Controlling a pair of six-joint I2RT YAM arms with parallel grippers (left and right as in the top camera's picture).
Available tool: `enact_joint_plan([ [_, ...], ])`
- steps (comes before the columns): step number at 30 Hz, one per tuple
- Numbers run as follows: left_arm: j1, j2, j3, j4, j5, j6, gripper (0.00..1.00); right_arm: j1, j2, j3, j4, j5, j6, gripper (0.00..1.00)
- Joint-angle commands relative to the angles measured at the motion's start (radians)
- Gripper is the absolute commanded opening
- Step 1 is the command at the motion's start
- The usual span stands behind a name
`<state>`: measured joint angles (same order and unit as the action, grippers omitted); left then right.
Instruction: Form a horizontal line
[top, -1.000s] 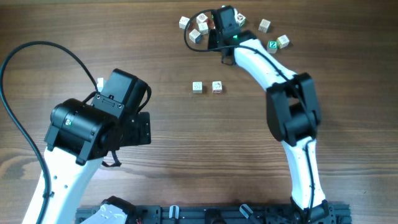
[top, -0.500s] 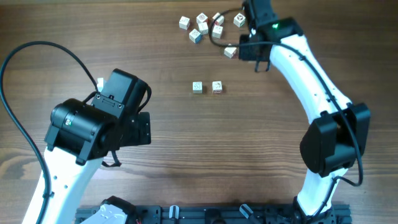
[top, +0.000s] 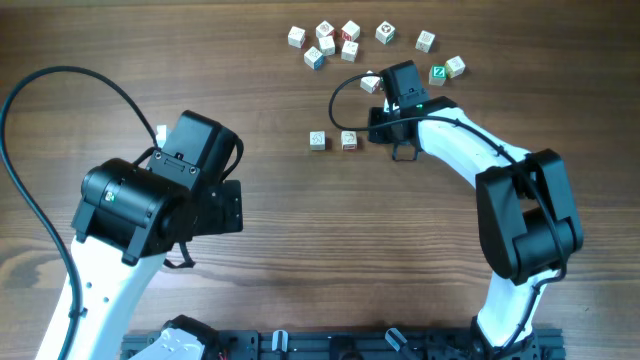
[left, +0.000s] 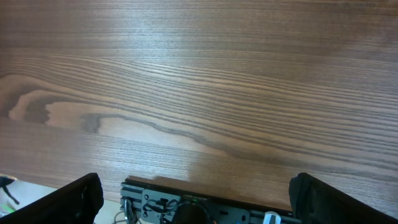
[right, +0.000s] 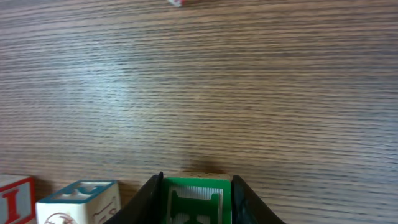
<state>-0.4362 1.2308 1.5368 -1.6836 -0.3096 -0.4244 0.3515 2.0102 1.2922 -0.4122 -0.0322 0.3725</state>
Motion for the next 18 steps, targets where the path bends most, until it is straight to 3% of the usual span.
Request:
enact_joint_plan([
  [1,0.003,-0.007,0.0,0.0,-0.009,-0.002,1.0,0.048,0.011,-0.027,-0.004,-0.071,-0.007,0.33],
  [3,0.003,-0.007,0.0,0.0,-0.009,-0.002,1.0,0.064,0.011,-0.027,-0.003,-0.071,-0.006,0.36],
  [6,0.003,-0.007,0.0,0.0,-0.01,-0.002,1.0,0.064,0.011,-0.027,-0.008,-0.053,-0.005,0.5],
  [13,0.003,-0.007,0.0,0.0,-0.009,-0.002,1.0,0.063,0.01,-0.013,-0.014,0.026,-0.002,0.99],
  [18,0.003,-0.007,0.0,0.0,-0.009,-0.002,1.0,0.06,-0.099,0.044,-0.191,0.244,0.051,0.99],
])
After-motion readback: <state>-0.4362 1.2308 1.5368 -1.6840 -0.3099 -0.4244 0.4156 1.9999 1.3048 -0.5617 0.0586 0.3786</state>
